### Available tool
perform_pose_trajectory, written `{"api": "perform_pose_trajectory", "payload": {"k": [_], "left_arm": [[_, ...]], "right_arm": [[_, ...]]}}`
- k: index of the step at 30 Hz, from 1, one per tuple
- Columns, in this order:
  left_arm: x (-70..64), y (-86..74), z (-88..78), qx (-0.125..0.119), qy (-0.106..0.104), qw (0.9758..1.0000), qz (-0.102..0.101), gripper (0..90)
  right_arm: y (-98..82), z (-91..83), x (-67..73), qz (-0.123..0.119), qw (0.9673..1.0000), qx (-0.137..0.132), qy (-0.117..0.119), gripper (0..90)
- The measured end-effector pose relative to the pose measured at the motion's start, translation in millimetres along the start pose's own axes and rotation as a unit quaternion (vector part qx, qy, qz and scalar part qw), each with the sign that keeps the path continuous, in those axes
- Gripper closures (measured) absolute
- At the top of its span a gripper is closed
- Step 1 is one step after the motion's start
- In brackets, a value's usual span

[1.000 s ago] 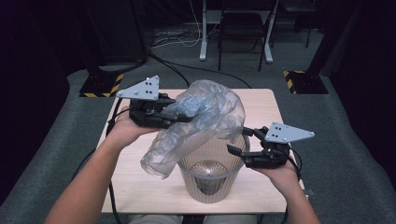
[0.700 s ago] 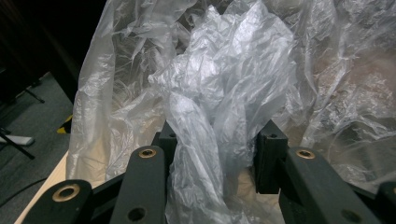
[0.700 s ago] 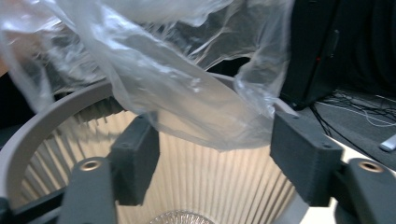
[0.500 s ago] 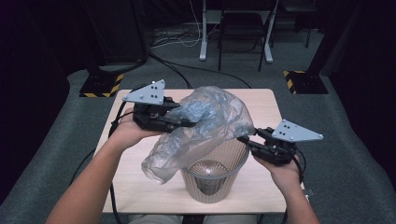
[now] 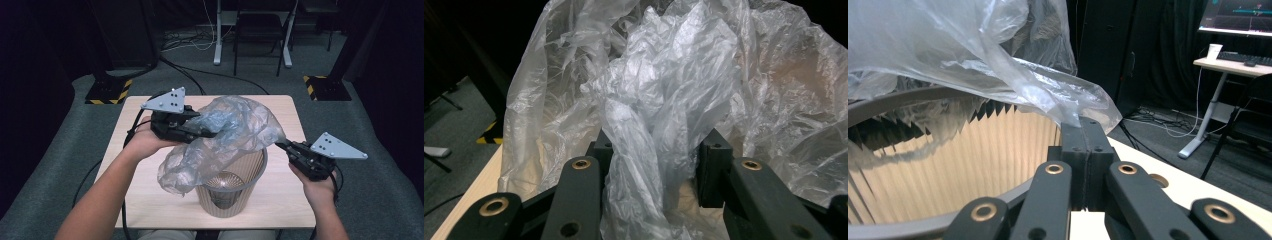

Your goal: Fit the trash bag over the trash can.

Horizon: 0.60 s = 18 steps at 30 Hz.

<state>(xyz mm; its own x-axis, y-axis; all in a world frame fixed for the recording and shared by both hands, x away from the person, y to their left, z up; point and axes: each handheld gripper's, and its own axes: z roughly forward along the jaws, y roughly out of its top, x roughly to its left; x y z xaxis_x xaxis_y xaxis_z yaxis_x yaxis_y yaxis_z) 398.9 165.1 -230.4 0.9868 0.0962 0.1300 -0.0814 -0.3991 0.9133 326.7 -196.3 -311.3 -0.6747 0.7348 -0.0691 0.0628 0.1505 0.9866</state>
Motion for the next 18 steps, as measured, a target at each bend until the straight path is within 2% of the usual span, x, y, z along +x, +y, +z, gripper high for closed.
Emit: {"api": "perform_pose_trajectory", "payload": {"k": [2,5,10,14,18], "left_arm": [[-0.2,-0.3,2.8,0.003,-0.004,1.0,-0.001,62.2],[-0.7,-0.9,7.8,0.007,-0.01,0.9999,-0.003,61.1],[0.1,-2.7,15.7,0.017,-0.012,0.9997,-0.014,56.9],[1.7,-7.2,18.7,0.019,-0.012,0.9994,-0.025,46.2],[3.4,-11.6,18.7,0.023,-0.01,0.999,-0.037,38.9]], "right_arm": [[-0.3,-5.3,0.1,-0.008,0.9999,0.0,-0.011,90.0],[-4.2,-12.0,-5.1,-0.006,0.9995,0.005,-0.031,90.0],[-19.3,-15.6,-21.6,0.027,0.9983,0.024,-0.046,90.0],[-37.3,-15.6,-22.1,0.04,0.9976,0.042,-0.037,90.0],[-54.5,-14.9,-13.6,0.04,0.9971,0.061,-0.022,90.0]]}}
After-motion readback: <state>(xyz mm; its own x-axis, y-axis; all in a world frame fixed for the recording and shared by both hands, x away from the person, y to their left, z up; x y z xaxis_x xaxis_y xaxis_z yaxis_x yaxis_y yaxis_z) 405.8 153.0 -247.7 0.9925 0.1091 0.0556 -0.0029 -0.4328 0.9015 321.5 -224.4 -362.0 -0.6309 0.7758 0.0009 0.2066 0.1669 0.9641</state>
